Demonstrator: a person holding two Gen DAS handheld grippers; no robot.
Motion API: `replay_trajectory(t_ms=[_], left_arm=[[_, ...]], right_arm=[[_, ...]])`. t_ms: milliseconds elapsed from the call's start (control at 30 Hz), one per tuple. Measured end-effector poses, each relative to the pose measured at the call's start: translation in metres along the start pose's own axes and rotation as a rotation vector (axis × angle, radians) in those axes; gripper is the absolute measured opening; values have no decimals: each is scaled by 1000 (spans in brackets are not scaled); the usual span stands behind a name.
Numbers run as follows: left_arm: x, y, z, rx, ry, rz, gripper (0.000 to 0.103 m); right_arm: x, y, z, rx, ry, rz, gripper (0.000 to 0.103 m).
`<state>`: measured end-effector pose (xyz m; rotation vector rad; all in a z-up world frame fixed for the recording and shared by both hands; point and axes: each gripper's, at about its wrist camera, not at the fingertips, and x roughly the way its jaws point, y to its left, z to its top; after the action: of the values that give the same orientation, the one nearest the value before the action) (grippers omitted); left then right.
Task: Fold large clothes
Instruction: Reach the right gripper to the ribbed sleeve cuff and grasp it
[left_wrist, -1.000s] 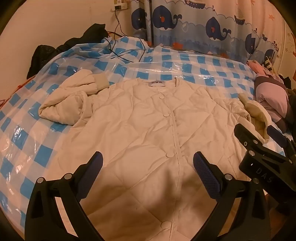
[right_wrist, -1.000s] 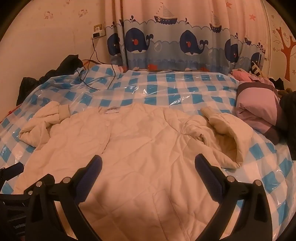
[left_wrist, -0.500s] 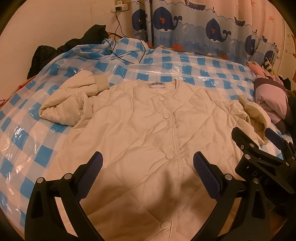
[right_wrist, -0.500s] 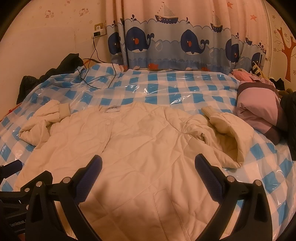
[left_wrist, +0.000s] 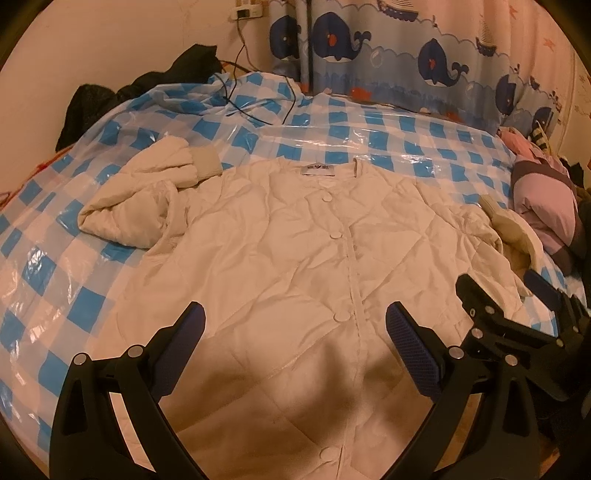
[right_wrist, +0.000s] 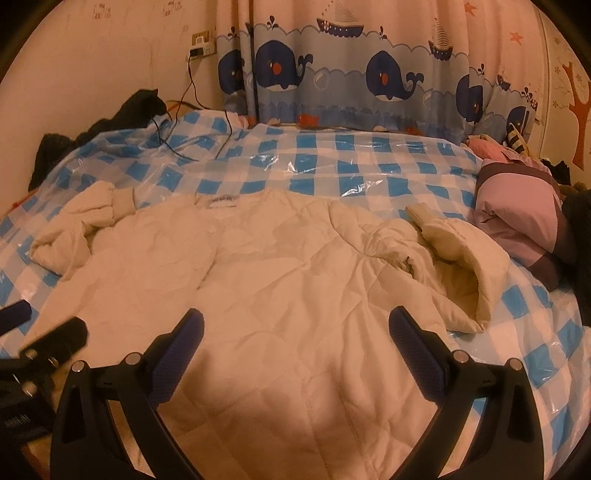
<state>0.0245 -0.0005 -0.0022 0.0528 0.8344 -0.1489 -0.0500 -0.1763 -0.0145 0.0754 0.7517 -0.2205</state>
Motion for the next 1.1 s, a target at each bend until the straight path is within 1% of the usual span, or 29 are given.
replay_trajectory(t_ms=[67,100,133,233,267,300,333,367,433,467,533,567,600,667,700,733,833,867,933,967,1000,1033,1100], left_arm=[[2,3,4,-21,5,-2,94],[2,4,5,-28,6,-1,94],[3,5,5,-33,6,1,94],[6,8,4,-49,11,2,94],[7,9,3,-50,14,2,94],[7,9,3,-51,17,1,94],[7,10,2,-49,19,2,94],[7,11,1,-45,17,4,94],[7,12,0,-38,13,14,94],[7,13,0,-37,12,19,94],[10,16,1,-48,18,18,94],[11,17,1,-55,21,15,94],[13,18,2,-64,28,11,94],[16,20,1,-73,38,3,94],[17,20,1,-73,43,-1,94],[18,19,0,-70,45,-1,94],[20,18,-1,-60,46,4,94],[20,19,-2,-60,46,4,94],[21,19,-2,-65,51,2,94],[22,19,-2,-69,56,-2,94],[23,19,-2,-73,60,-7,94],[23,18,-2,-74,63,-10,94],[24,17,-3,-71,63,-11,94]], right_arm=[[0,-4,4,-6,-12,-9,96],[-2,-10,8,2,-53,-16,96],[-4,-19,13,20,-88,-26,96],[-6,-54,35,40,-116,-73,96],[0,-68,47,25,-116,-119,96],[10,-78,57,14,-77,-143,96],[22,-93,74,-25,-58,-196,96],[40,-107,88,-43,-23,-230,96],[83,-128,108,-76,83,-248,96],[98,-136,122,-114,113,-284,96],[137,-144,125,-143,208,-293,96],[149,-148,130,-173,234,-333,96],[169,-152,131,-182,282,-346,96],[185,-159,131,-186,347,-368,96],[196,-165,128,-176,378,-369,96],[204,-168,124,-166,407,-349,96],[227,-181,110,-95,497,-255,96],[229,-183,107,-75,507,-226,96],[229,-193,106,-20,501,-147,68],[225,-200,107,18,500,-135,47],[218,-207,109,47,480,-130,41],[214,-211,111,68,463,-120,38],[199,-227,115,138,427,-78,34]])
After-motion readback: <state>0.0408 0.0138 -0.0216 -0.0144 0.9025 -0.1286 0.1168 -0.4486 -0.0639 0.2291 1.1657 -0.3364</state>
